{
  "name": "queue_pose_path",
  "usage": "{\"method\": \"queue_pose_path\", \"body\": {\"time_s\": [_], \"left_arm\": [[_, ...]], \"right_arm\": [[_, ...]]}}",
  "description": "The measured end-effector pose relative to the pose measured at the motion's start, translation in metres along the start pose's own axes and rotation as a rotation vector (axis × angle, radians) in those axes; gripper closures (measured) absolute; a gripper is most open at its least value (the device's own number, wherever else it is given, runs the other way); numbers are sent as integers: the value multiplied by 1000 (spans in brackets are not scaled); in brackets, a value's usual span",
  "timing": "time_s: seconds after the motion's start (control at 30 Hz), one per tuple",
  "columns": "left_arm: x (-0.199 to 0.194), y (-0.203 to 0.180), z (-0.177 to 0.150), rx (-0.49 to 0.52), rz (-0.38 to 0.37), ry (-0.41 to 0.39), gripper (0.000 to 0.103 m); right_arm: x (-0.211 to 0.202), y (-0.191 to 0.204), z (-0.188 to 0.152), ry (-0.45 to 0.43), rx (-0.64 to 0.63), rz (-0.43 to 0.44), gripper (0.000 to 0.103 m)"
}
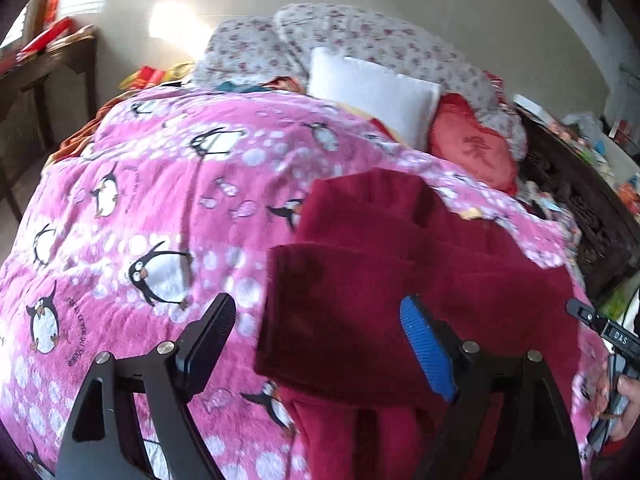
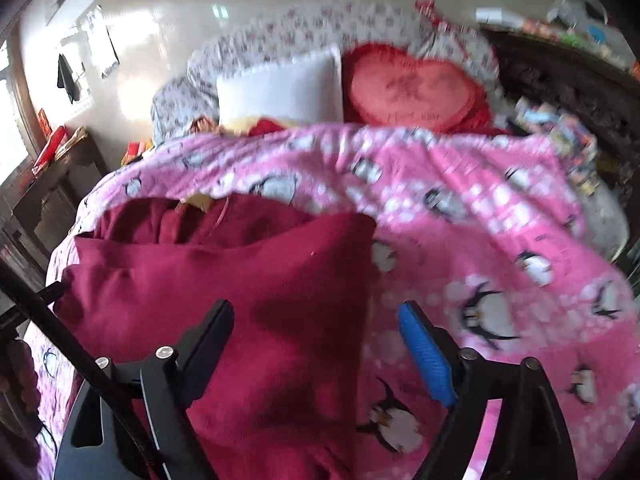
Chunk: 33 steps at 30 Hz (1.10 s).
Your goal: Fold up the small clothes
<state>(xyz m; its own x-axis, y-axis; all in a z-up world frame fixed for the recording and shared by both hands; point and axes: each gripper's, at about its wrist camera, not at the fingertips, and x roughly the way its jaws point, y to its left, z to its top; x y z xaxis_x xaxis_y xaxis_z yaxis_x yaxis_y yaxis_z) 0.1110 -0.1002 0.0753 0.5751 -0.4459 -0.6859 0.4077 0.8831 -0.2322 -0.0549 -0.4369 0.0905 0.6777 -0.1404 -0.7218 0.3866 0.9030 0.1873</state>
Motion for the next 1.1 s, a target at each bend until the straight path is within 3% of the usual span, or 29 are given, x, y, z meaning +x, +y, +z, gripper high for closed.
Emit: {"method": "queue_pose_path", "body": {"time_s": [0.13, 0.17, 0.2, 0.23, 0.33, 0.37, 0.4, 0.43, 0.5, 0.63, 0.67, 0.7, 0.77, 0.9, 0.97, 1.03, 1.1], "left_arm": [[8, 12, 1, -50, 10, -8, 23], [11, 12, 2, -41, -2, 6, 31], [14, 10, 2, -23, -6, 23, 64], [18, 7, 4, -1, 5, 53, 91], [10, -2, 12, 18, -17, 22, 98], [0, -7, 18, 26, -40, -9, 98], [-9, -11, 22, 34, -69, -40, 98], [-21, -17, 26, 55, -104, -91, 98], [-27, -27, 29, 102, -99, -139, 98], [-6, -31, 27, 112, -40, -84, 98], [0, -26, 26, 88, -29, -65, 98], [2, -21, 26, 70, -31, -56, 98], [5, -14, 24, 48, -34, -45, 98], [4, -13, 22, 51, -26, -41, 98], [3, -15, 23, 47, -30, -49, 98], [1, -20, 24, 41, -34, -53, 98], [-1, -28, 28, 48, -34, -58, 98]], "right_arm": [[11, -5, 0, -30, 8, 18, 49], [9, -5, -3, -35, 1, 9, 63], [8, -5, -4, -43, -11, -8, 72], [4, -9, -4, -59, -3, 1, 75], [-10, -18, 1, -114, 43, 35, 87], [-19, -22, 2, -158, 63, 32, 97], [-26, -27, 3, -198, 85, 13, 102], [-32, -34, 5, -239, 112, -17, 102], [-29, -44, 8, -221, 143, -16, 102], [-35, -41, 2, -165, 140, 93, 96], [-41, -35, -3, -139, 139, 152, 80], [-46, -33, -8, -126, 144, 201, 55], [-59, -24, -27, -82, 167, 337, 29], [-61, -5, -59, 37, 161, 432, 29], [-45, -3, -65, 87, 227, 478, 29], [-27, -6, -63, 82, 298, 471, 40], [-18, -17, -57, 22, 390, 442, 96]]}}
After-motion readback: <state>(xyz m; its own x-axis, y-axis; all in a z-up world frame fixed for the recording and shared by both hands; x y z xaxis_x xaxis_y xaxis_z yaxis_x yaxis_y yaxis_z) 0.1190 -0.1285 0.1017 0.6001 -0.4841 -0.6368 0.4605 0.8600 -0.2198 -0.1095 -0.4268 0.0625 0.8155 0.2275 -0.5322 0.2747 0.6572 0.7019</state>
